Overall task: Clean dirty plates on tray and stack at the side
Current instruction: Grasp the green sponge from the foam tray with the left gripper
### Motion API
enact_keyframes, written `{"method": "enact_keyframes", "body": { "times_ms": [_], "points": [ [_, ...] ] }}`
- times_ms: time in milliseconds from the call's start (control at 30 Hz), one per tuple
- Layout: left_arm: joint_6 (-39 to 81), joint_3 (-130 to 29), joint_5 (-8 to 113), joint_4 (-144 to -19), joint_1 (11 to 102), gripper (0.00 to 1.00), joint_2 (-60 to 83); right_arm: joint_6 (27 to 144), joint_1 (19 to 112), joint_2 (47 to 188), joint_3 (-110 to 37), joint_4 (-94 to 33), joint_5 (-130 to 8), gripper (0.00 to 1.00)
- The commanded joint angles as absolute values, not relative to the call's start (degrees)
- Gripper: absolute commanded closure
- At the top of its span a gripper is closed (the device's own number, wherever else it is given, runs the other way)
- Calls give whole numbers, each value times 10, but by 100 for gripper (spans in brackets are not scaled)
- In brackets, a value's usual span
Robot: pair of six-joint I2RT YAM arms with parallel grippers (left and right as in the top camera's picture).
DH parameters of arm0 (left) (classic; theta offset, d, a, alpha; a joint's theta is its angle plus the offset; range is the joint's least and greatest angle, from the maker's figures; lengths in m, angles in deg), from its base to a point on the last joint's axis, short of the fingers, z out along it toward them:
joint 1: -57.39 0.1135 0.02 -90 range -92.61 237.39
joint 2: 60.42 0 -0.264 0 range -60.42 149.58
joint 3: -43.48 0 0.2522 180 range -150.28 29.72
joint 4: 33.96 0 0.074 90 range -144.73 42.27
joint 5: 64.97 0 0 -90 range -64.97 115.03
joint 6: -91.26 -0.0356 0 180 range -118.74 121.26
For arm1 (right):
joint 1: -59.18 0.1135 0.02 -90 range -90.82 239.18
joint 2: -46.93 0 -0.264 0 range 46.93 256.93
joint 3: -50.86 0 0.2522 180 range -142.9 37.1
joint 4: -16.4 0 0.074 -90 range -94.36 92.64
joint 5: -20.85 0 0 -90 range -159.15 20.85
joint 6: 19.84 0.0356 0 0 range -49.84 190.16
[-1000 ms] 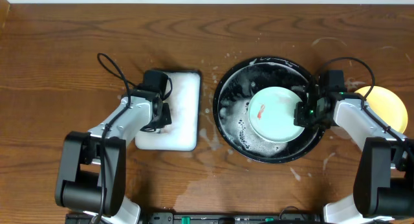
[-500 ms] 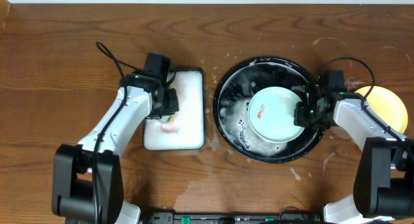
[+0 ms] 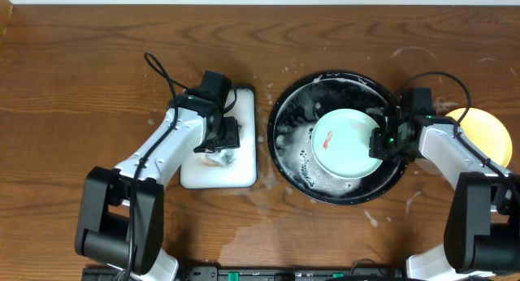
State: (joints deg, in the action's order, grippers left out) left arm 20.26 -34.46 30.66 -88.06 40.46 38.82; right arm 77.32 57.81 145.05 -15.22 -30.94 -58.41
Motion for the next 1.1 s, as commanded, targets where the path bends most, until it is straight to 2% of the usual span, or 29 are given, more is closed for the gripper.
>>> {"method": "enact_keyframes", "body": {
  "times_ms": [0, 233, 300, 367, 433, 467, 867, 1067],
  "points": [
    [199, -342, 297, -870, 406, 34, 395, 778, 585, 1462, -144, -312, -581, 99],
    [186, -340, 297, -846, 384, 35, 454, 778, 585, 1462, -144, -312, -581, 99],
    [186, -340, 297, -847, 380, 39, 478, 778, 585, 1462, -144, -312, -581, 99],
    [186, -340, 297, -847, 380, 59, 496, 778, 585, 1462, -144, -312, -581, 99],
    [186, -340, 295, -848, 383, 88, 501, 778, 585, 1462, -144, -312, -581, 99],
    [186, -341, 293, -849, 385, 92, 499, 778, 585, 1462, -144, -313, -581, 99],
    [184, -496, 287, -987, 392, 93, 419, 778, 585, 1462, -144, -312, -581, 99],
    [189, -562, 378, -979, 330, 93, 414, 778, 585, 1462, -144, -312, -581, 99]
  ]
}}
